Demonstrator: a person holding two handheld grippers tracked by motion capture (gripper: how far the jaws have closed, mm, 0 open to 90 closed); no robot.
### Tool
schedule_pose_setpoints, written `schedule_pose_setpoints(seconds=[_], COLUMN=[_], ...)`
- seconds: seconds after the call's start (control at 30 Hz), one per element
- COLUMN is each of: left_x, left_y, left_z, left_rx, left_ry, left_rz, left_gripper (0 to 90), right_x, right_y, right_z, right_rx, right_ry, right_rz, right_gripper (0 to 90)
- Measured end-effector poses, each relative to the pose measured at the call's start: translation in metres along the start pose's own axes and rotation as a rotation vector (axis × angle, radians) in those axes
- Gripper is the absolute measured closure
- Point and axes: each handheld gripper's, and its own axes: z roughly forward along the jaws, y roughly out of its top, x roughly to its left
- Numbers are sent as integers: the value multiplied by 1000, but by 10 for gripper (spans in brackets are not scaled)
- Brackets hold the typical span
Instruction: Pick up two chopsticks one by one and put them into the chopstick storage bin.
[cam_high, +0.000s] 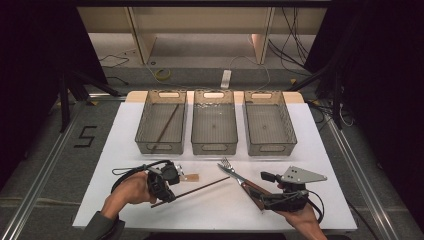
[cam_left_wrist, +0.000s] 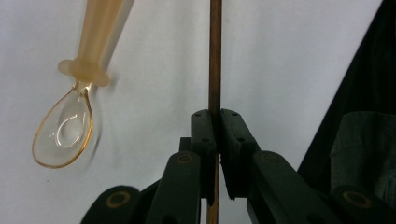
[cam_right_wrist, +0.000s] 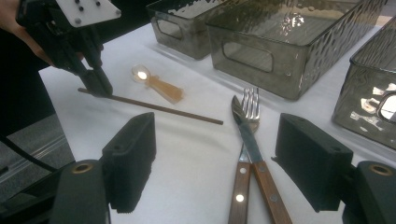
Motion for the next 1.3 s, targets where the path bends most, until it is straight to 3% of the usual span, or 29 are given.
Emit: schedule_pose_setpoints(seconds=[0.43, 0.7, 0.83, 1.3], left_x=[1, 7, 13, 36], left_y=[3, 3, -1, -13], left_z=[-27, -40, -48, -77], left_rx=[-190, -324, -373, -515], left_ry=[76, 133, 162, 230], left_rz=[-67, -160, -214, -344], left_gripper=[845, 845, 845, 846], right_x=[0, -1, -1, -2], right_y=[0, 0, -1, -1], right_z=[0, 0, 0, 0], right_rx=[-2, 0, 0, 1], right_ry=[-1, -3, -4, -6], right_rz=[1, 6, 7, 15], right_gripper=[297, 297, 297, 297])
